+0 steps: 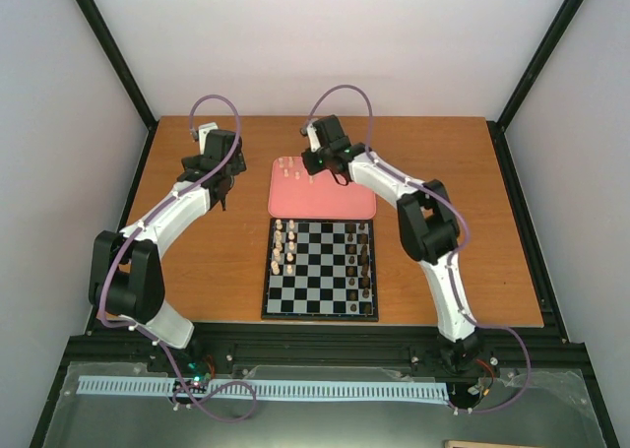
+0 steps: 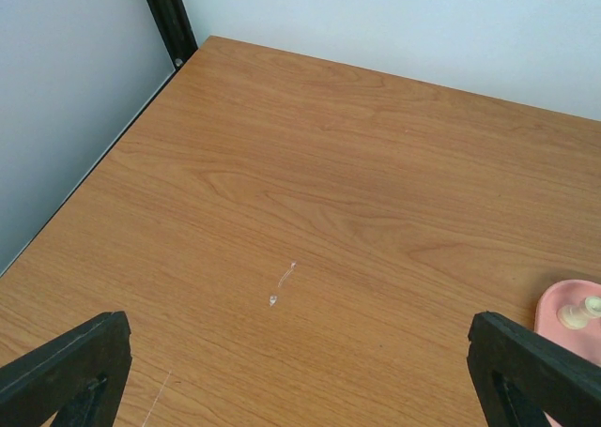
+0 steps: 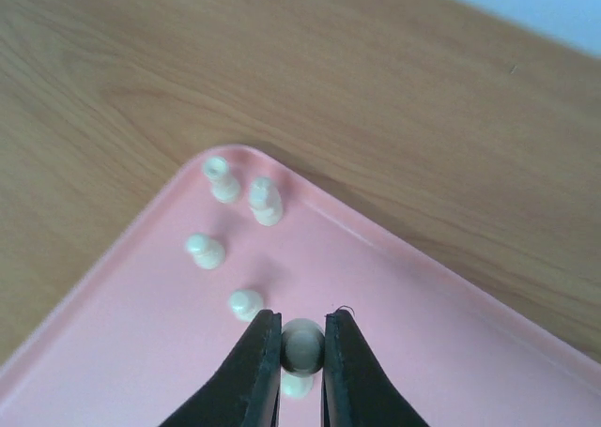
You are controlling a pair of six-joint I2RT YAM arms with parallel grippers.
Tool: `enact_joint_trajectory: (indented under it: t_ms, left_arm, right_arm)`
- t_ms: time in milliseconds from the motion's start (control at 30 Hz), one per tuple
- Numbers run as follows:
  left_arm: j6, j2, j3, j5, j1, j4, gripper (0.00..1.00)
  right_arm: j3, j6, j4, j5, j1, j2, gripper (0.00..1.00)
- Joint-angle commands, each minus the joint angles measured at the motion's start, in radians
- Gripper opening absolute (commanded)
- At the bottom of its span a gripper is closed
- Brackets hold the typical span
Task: Set up the chess pieces on the board
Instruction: Pick up the chess piece from the storage box, then place the chess piece on the chessboard.
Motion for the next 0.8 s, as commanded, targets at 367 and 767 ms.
enact_joint_trajectory:
  t_ms: [367,767]
  left_arm:
    - [0.019,0.006,0.044,0.001,-0.008,-0.006,1.00]
    - [0.016,-0.022,0.030,0.013,-0.007,-0.006,1.00]
  right_arm:
    - [-0.620,-0.005,0.183,0.308,0.379,-0.664,0.04]
    - [-0.898,0.172,0.148,0.263,0.648,-0.740,0.05]
